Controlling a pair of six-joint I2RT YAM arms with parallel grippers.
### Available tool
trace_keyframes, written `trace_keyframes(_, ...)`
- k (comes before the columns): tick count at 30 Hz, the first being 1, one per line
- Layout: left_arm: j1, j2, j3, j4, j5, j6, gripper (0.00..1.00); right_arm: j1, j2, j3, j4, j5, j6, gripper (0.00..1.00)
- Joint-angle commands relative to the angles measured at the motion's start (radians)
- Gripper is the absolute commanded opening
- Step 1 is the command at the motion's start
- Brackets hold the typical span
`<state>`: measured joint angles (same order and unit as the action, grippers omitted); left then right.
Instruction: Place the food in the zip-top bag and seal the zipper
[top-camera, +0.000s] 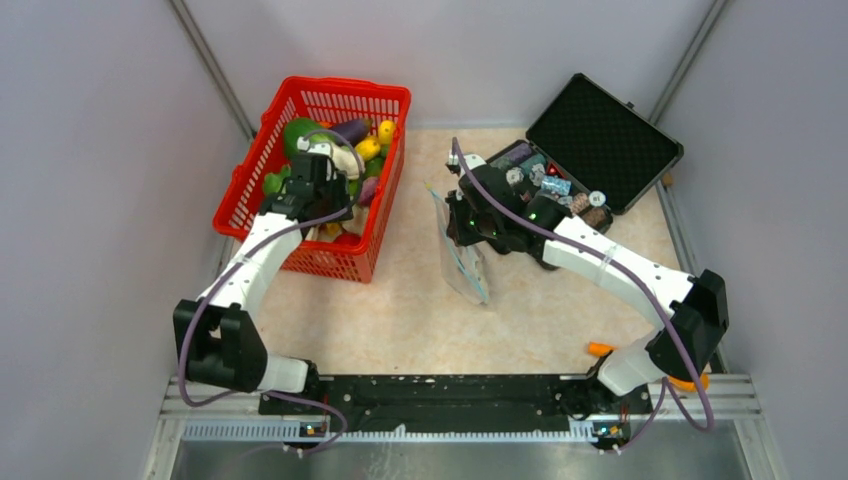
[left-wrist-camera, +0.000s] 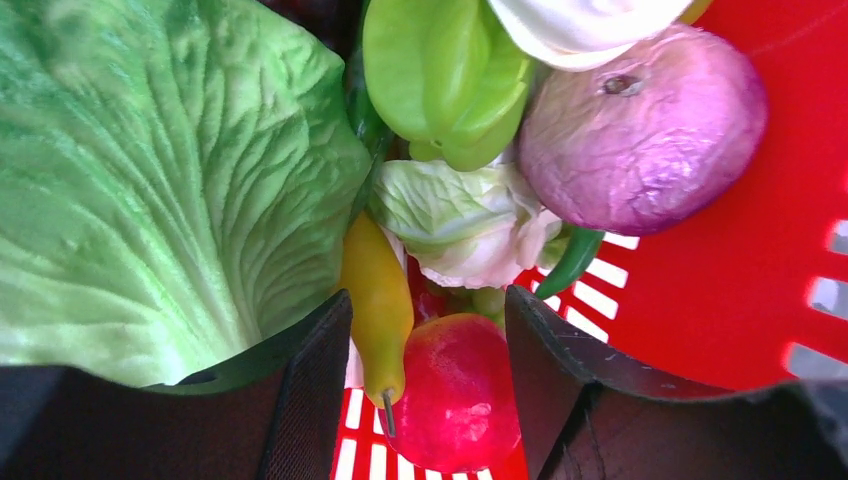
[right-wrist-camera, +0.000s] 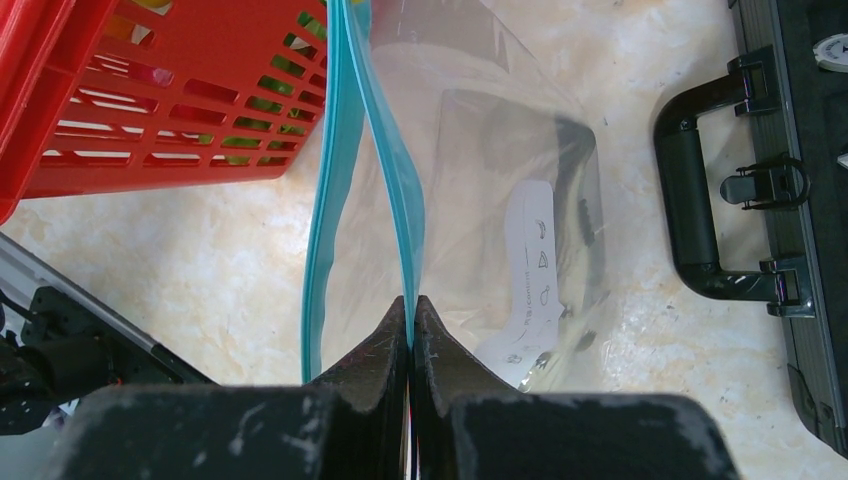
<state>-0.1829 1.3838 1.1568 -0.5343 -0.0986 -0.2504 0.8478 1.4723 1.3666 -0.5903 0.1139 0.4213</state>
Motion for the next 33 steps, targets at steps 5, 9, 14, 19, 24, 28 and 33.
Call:
trace_keyframes(5,0.011,0.025,-0.002,0.029,-0.081,0.013,0.54,-0.006,-0.052,-0.003,0.028,-0.007,0.011,0.0)
trace_keyframes(9,0.011,0.042,0.005,0.029,-0.086,0.022,0.42,-0.005,-0.052,-0.003,0.03,-0.013,0.013,0.0)
trace_keyframes(14,0.011,0.056,0.025,-0.029,-0.085,0.029,0.31,-0.005,-0.052,-0.001,0.031,-0.017,0.016,0.0)
trace_keyframes(19,0.011,0.035,0.0,-0.027,-0.08,0.024,0.13,-0.005,-0.052,0.0,0.032,-0.02,0.017,0.0)
trace_keyframes(24,0.011,-0.013,-0.015,0.009,-0.081,0.034,0.0,-0.006,-0.052,-0.001,0.034,-0.022,0.018,0.0)
trace_keyframes(28,0.011,-0.051,0.005,0.015,-0.047,0.036,0.0,-0.006,-0.054,-0.006,0.036,-0.02,0.021,0.0)
trace_keyframes(33,0.011,-0.088,0.006,0.024,-0.011,0.053,0.0,-0.006,-0.056,-0.011,0.04,-0.021,0.024,0.0)
